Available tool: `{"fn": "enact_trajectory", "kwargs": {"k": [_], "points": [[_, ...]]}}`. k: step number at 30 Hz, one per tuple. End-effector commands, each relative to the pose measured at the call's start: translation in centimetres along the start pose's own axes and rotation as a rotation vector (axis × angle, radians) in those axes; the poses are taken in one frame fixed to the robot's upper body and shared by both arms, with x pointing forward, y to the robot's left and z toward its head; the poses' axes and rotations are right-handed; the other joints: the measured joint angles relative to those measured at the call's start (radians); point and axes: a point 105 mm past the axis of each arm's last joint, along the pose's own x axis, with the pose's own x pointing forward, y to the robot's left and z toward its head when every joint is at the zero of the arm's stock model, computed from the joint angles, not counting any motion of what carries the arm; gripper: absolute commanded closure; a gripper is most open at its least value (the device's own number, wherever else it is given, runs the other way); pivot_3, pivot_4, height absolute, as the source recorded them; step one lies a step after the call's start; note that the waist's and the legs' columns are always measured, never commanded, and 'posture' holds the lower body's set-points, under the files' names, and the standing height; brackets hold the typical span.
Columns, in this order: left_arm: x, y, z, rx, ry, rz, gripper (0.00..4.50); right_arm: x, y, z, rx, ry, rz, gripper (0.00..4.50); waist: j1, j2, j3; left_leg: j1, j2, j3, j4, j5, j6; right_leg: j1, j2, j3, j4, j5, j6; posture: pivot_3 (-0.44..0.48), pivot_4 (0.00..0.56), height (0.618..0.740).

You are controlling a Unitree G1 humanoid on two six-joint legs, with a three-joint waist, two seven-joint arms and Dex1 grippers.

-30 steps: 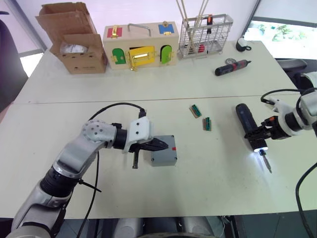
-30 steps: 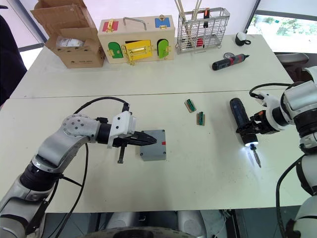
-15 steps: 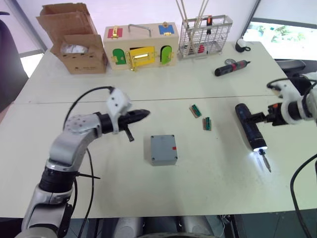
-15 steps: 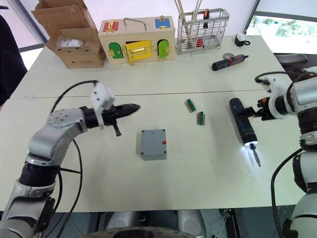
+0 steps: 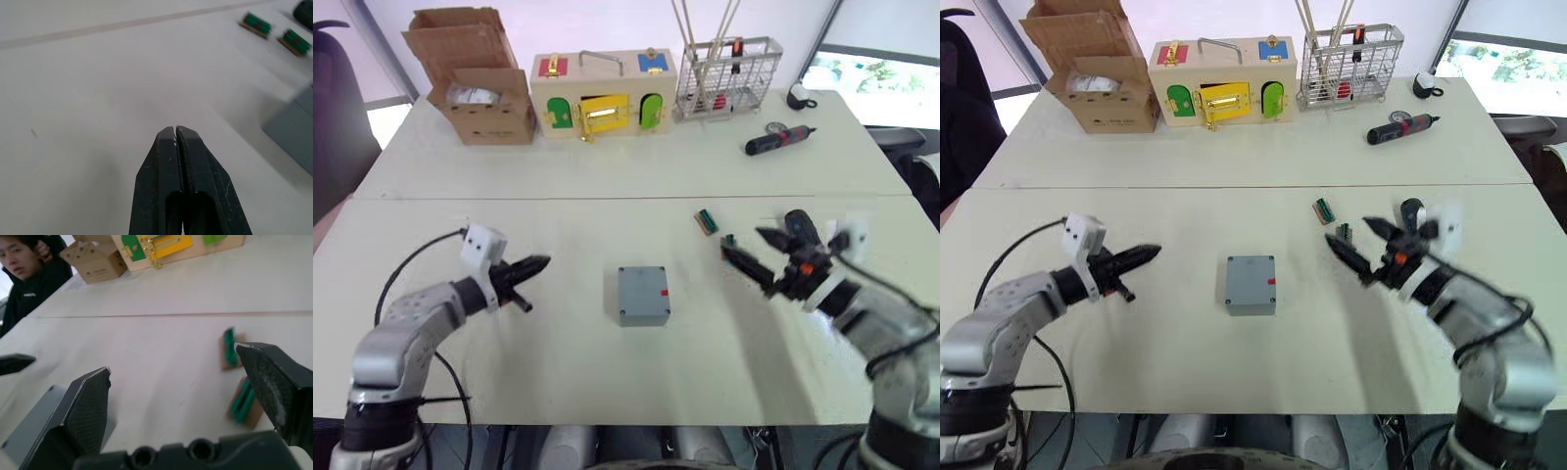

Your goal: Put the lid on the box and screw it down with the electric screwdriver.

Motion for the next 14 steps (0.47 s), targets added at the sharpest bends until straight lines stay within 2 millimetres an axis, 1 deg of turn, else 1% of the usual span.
{"fn": "enact_trajectory", "kwargs": {"k": [1,3,8,11,14], "points": [[-1.4,-2.9,-0.4,0.025,0.044,-0.111,4.5,-0.4,2.2,-0.4,-0.104,-0.016,0.043,0.01,-0.001,0.0,0.0,0.001,0.0,0.0,0.0,0.0,0.0,0.001,0.0,0.0,0.0,0.0,0.0,0.0,0.15,0.74],[-2.3,-3.7,-1.7,0.025,0.106,-0.149,4.5,-0.9,2.4,-1.3,-0.087,0.01,0.048,0.01,-0.001,0.0,0.0,0.004,0.0,0.0,-0.001,0.0,0.0,0.004,0.0,0.0,0.0,0.0,0.0,0.0,0.15,0.74],[-3.6,-4.4,-3.3,0.008,0.188,-0.208,4.5,-1.9,2.6,-3.3,-0.046,0.081,0.083,0.01,0.002,0.0,0.0,0.017,0.001,-0.001,-0.006,-0.001,0.0,0.017,0.0,-0.001,-0.006,0.0,-0.001,0.0,0.15,0.74],[-3.7,-4.4,-3.8,-0.011,0.204,-0.21,4.5,-2.0,2.6,-3.9,-0.04,0.106,0.099,0.01,0.0,0.0,0.0,0.017,0.001,-0.001,-0.006,-0.001,0.0,0.017,0.0,0.0,-0.007,-0.001,-0.001,0.0,0.15,0.74],[-3.7,-4.7,-3.8,-0.016,0.198,-0.221,4.5,-1.8,2.8,-4.4,-0.057,0.139,0.129,0.01,0.001,0.0,0.0,0.017,0.001,-0.001,-0.007,-0.001,0.0,0.017,-0.001,0.0,-0.007,-0.001,-0.001,0.0,0.15,0.74]]}}
